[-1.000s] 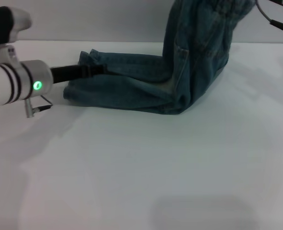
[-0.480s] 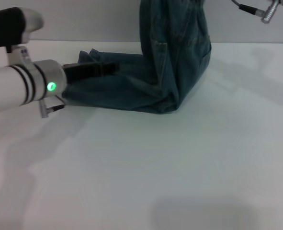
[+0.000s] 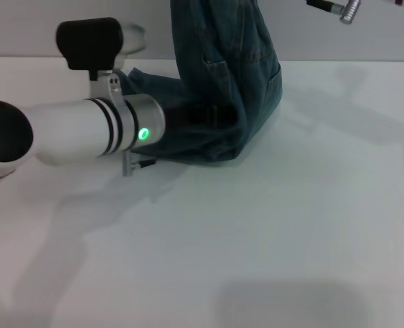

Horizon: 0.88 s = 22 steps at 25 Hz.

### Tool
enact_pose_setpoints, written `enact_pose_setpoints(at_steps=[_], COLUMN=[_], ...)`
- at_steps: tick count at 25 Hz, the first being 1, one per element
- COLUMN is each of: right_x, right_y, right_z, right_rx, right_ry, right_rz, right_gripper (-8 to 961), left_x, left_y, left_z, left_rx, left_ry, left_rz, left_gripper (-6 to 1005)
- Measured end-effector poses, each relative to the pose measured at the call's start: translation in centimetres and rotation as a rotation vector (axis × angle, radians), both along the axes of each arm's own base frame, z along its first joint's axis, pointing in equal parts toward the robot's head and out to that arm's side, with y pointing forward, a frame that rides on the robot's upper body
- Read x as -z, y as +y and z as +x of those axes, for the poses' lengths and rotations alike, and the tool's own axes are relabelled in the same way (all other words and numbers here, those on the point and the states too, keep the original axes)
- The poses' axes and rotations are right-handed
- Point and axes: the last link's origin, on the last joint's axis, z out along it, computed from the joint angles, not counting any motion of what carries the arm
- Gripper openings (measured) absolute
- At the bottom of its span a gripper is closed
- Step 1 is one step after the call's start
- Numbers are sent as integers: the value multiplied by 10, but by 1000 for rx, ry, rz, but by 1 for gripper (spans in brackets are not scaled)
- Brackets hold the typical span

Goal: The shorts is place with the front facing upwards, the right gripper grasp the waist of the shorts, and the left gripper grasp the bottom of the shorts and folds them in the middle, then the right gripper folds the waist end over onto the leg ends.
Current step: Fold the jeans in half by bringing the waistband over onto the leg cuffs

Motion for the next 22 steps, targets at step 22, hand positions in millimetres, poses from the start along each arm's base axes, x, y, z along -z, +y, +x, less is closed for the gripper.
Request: enact_pose_setpoints(at_steps=[22], right_x=[12], right_y=[-9], right_z=[21], right_rx=[42], right_ry=[7], right_rz=[-34], right_gripper=[2], left_x=[-14], left_y=[-5], left_z=[-10], left_rx=[-28], left_ry=[-60], left_rz=[40], left_gripper=[815])
